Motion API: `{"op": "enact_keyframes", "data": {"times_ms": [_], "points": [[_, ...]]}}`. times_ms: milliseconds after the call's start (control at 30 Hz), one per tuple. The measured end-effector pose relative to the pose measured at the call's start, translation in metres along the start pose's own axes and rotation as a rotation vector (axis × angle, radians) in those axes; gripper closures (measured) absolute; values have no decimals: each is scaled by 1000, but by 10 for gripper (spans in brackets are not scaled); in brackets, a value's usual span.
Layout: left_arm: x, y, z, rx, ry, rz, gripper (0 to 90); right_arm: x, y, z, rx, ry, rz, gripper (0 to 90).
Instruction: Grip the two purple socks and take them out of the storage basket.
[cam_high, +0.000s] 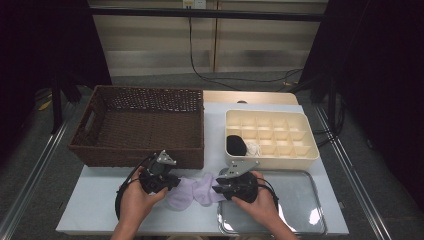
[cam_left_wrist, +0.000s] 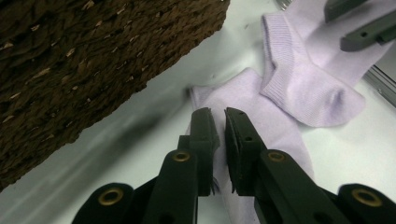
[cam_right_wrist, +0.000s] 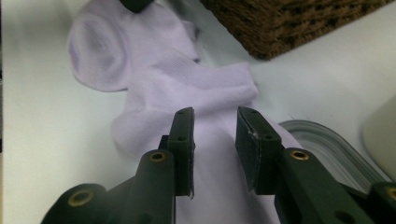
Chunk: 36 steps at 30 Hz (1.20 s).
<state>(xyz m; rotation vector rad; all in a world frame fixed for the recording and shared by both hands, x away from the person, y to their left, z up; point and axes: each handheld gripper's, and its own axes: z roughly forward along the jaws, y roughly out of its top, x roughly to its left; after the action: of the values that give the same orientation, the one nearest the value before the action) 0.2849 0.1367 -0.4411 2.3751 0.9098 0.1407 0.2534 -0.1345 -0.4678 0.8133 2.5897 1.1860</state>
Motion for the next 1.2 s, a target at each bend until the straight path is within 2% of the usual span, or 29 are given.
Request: {"op": "enact_keyframes", "data": {"times_ms": [100, 167, 200, 300, 367, 533, 600, 667, 767, 833, 933, 1000, 1067, 1200], "points": [[2, -3, 3, -5, -1, -13, 750, 4, 6, 1, -7, 7, -23, 670], [3, -4, 1, -11, 19, -11, 676, 5, 8, 2, -8, 13, -28, 666], [4, -5, 0, -13, 12, -12, 622, 5, 8, 3, -3, 15, -24, 665], [6, -9, -5, -18, -13, -26, 585, 3, 6, 4, 0, 17, -21, 665], [7, -13, -6, -14, -8, -25, 558, 2, 3, 3, 3, 11, -16, 664], [10, -26, -4, 31, 11, -26, 514, 1, -2, 3, 7, 11, -10, 664], [12, -29, -2, 50, -9, -40, 550, 1, -3, 4, 3, 12, -12, 664], [12, -31, -1, 47, -7, -33, 608, 0, -4, 5, 13, 9, -15, 664], [13, -28, 0, 63, -39, -32, 766, -1, -6, 5, 11, 12, -7, 665], [12, -26, 0, 73, -42, -31, 822, -2, -7, 5, 8, 10, 1, 666], [13, -21, -8, 66, -43, -42, 841, -2, -6, 5, 11, 10, -2, 666], [12, -16, -16, 44, -52, -44, 841, -2, -6, 6, 13, 8, -8, 665], [9, -10, -21, 36, -52, -36, 841, -2, -6, 6, 15, 10, -8, 665], [4, 0, -22, 32, -58, -14, 842, -2, -6, 6, 15, 11, -3, 665]]}}
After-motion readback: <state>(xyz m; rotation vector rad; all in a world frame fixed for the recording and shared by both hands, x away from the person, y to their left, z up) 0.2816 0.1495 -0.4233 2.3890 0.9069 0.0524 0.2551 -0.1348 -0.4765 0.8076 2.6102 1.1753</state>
